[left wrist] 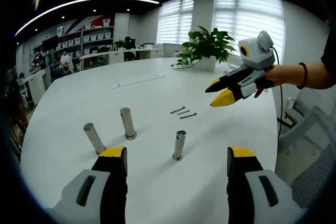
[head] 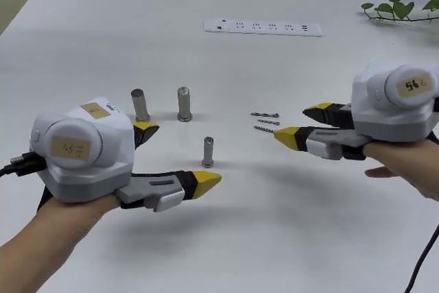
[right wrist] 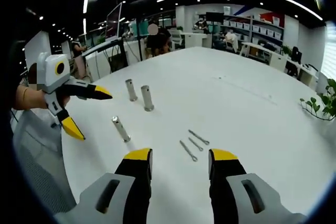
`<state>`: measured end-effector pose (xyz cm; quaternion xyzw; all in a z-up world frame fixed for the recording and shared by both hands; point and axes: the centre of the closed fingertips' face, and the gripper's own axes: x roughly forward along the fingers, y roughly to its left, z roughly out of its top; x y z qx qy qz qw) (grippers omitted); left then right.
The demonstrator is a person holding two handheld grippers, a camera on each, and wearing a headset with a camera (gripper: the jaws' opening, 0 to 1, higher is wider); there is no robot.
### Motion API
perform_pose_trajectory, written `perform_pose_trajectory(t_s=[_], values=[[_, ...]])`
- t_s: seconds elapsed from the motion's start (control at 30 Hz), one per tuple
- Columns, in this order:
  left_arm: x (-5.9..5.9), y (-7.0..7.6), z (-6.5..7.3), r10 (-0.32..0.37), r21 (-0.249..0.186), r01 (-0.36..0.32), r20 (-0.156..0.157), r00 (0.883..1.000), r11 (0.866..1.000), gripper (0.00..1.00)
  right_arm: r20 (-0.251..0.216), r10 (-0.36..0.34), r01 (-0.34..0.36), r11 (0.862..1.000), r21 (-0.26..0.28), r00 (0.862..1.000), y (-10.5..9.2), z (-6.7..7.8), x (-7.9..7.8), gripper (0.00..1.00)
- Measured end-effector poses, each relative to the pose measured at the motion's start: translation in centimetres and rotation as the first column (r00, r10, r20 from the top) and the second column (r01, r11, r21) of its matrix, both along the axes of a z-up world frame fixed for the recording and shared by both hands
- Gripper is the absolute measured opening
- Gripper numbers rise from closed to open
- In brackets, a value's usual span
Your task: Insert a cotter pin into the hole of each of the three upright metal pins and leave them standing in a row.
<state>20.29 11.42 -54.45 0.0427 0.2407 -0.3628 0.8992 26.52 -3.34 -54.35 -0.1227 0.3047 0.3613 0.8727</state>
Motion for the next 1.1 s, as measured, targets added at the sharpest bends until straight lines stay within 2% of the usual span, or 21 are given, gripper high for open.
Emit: perform_pose_trajectory(t_s=[0.07, 0.17, 0.37, 0.5, 0.63, 0.77, 0.97, 1.1], values=[[-0.2, 0.1, -0.2, 0.0, 0.013, 0.0, -0.003, 1.0, 1.0, 0.77, -0.013, 0.03, -0.031, 0.999, -0.03, 0.999, -0.1, 0.1, 0.1, 0.37], [-0.4, 0.1, -0.2, 0.0, 0.016, 0.0, -0.006, 1.0, 1.0, 0.77, -0.022, 0.062, -0.063, 0.997, -0.033, 0.998, -0.2, -0.1, 1.0, 0.36], [-0.5, 0.2, -0.1, 0.009, 0.017, -0.009, -0.001, 1.0, 1.0, 0.77, -0.067, 0.151, -0.156, 0.985, -0.075, 0.986, -0.4, -0.3, 1.8, 0.32], [-0.4, 0.3, 0.0, 0.015, 0.011, -0.015, 0.001, 1.0, 1.0, 0.76, -0.09, 0.204, -0.212, 0.973, -0.094, 0.975, -0.5, -0.4, 2.3, 0.29], [-0.4, 0.2, 0.0, 0.015, 0.013, -0.015, 0.001, 1.0, 1.0, 0.75, -0.109, 0.258, -0.272, 0.952, -0.144, 0.96, -0.9, -0.7, 3.5, 0.26], [-0.4, 0.2, -0.2, 0.021, 0.018, -0.021, -0.005, 1.0, 1.0, 0.73, -0.12, 0.291, -0.308, 0.939, -0.157, 0.949, -0.8, -1.1, 4.0, 0.22], [-0.5, 0.2, -0.3, 0.032, 0.018, -0.032, -0.012, 0.999, 0.999, 0.72, -0.169, 0.342, -0.37, 0.911, -0.179, 0.924, -0.4, -2.9, 3.6, 0.19], [-0.5, 0.2, -0.4, 0.036, 0.02, -0.036, -0.011, 0.999, 0.999, 0.7, -0.192, 0.351, -0.386, 0.902, -0.195, 0.917, -0.3, -4.2, 3.7, 0.17]])
